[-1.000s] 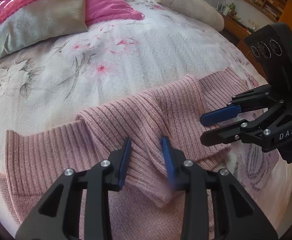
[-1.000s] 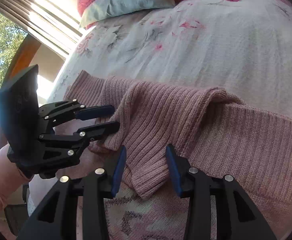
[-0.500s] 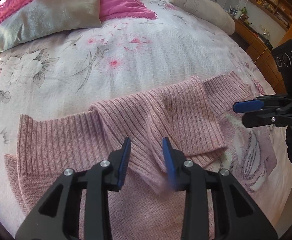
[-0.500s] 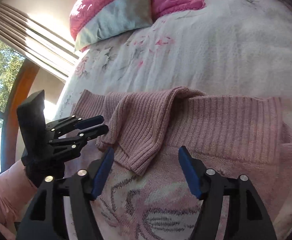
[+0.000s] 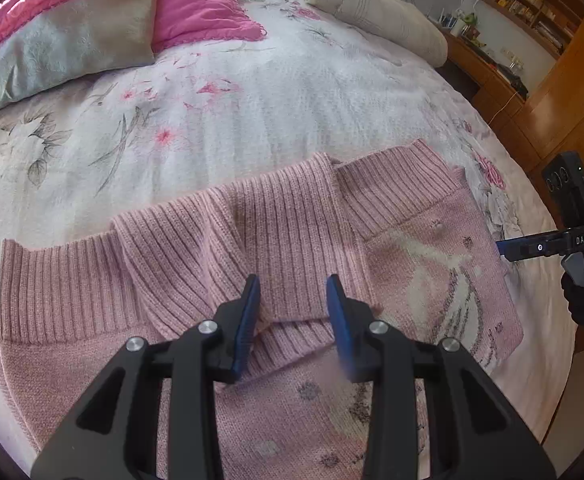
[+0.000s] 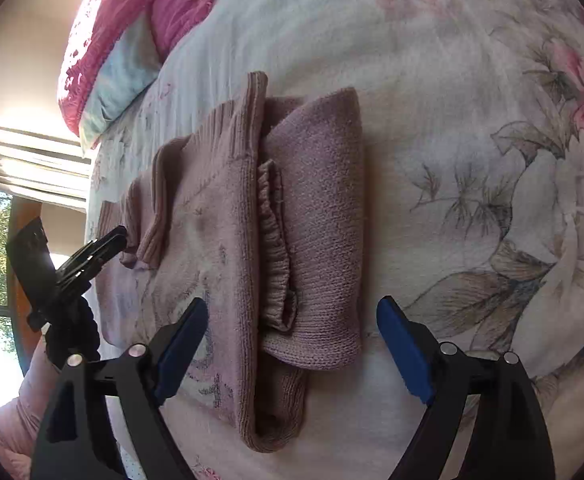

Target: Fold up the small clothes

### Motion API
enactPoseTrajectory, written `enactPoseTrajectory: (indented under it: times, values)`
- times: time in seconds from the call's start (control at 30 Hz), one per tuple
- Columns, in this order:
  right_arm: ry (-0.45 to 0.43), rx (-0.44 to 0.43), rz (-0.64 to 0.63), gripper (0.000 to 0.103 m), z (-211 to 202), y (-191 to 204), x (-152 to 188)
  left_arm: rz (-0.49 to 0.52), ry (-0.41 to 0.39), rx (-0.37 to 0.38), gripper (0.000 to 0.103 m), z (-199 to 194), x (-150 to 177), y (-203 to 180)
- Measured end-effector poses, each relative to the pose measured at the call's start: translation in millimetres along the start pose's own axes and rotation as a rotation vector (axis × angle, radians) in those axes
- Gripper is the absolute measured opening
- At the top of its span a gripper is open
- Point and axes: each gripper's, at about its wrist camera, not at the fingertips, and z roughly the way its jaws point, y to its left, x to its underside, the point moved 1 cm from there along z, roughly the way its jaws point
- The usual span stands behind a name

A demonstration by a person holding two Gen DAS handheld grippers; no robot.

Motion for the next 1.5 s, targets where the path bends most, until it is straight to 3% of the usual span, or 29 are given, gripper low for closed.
enactPoseTrajectory:
  times: [0.1, 0.17, 0.23, 0.53, 0.73, 0.8, 0.87, 0.97, 1.1, 1.2, 1.33, 1.43, 1.5]
  values:
    - [0.000, -0.004, 0.010, 0.087, 13, -6, -4, 0.002, 0.036, 0.007, 0.034, 12, 4, -3]
    - [-0.013, -0.016, 0.012, 0.082, 14, -5, -8, 0.001, 0.067, 0.001, 0.034, 21, 7, -3]
    - [-0.010, -0.025, 0.001, 0.053, 15, -1, -11, -0.004, 0.074, 0.002, 0.034, 26, 9, -2]
    - [-0.013, -0.029, -0.011, 0.033, 18, 3, -9, -0.041, 0.078, 0.034, 0.034, 33, 8, 6]
    - [-0.017, -0.107, 0.047, 0.027, 16, -3, -5, -0.061, 0.081, 0.052, 0.034, 36, 8, 11]
    - [-0.033, -0.182, 0.052, 0.025, 5, 4, -3, -0.086, 0.084, 0.071, 0.034, 32, 7, 15]
    - [-0.054, -0.270, 0.021, 0.025, -11, 25, 1, -0.124, 0.076, 0.111, 0.034, 22, 6, 20]
    - [-0.064, -0.313, -0.092, 0.024, -28, 77, 7, -0.157, 0.025, 0.172, 0.035, -7, 8, 29]
    - [-0.041, -0.336, -0.220, 0.024, -21, 150, 5, -0.187, -0.029, 0.166, 0.037, -42, 16, 48]
    - [-0.015, -0.379, -0.262, 0.011, -3, 194, -4, -0.208, -0.058, 0.152, 0.038, -63, 21, 65]
    - [0.059, -0.270, -0.335, 0.011, 45, 240, -15, -0.275, -0.076, 0.166, 0.041, -81, 34, 89]
    - [0.131, -0.172, -0.371, 0.012, 88, 250, -12, -0.314, -0.075, 0.166, 0.041, -85, 40, 105]
    - [0.182, -0.152, -0.348, 0.025, 115, 248, -10, -0.332, -0.070, 0.176, 0.041, -85, 45, 112]
